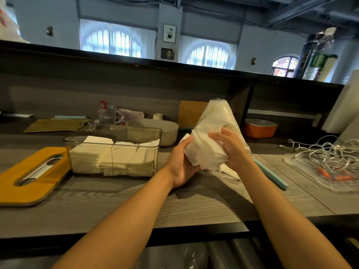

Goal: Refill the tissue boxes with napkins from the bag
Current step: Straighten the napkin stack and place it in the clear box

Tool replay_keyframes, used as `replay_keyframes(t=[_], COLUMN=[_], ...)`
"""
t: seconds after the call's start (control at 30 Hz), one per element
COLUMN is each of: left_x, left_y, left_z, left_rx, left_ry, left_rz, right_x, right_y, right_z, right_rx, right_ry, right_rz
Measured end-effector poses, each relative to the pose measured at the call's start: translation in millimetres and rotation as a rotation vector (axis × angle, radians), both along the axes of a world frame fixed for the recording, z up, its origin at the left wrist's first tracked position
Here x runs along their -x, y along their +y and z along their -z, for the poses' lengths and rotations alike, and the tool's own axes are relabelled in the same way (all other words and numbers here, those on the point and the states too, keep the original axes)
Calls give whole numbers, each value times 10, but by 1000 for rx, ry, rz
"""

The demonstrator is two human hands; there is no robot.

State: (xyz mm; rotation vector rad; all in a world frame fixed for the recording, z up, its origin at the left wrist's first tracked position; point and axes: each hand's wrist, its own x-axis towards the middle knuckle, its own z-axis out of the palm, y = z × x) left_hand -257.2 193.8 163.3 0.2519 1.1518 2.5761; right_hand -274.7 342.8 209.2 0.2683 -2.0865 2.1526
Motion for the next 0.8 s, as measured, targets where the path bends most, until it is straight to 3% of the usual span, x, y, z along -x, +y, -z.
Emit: replay_keyframes(t=[0.2,0.4,0.53,0.6,0.8], left_x=[2,8,14,7,-44], left_y=[33,36,32,35,24], left_z=[14,-3,-8,-12,-44], left_rx=[98,143,166,155,104], left_ry=[-13,-23,3,8,-47], left_rz=[-56,-164,-209,-203,-145], right_x=[40,85,83,78,65], right_y=[-67,-102,-117,-93,13], right_z=[62,102,125,119,77], right_rx=[-191,-370,-307,-277,73], right_ry=[99,79,-61,-36,51], right_rz=[170,148,76,103,248])
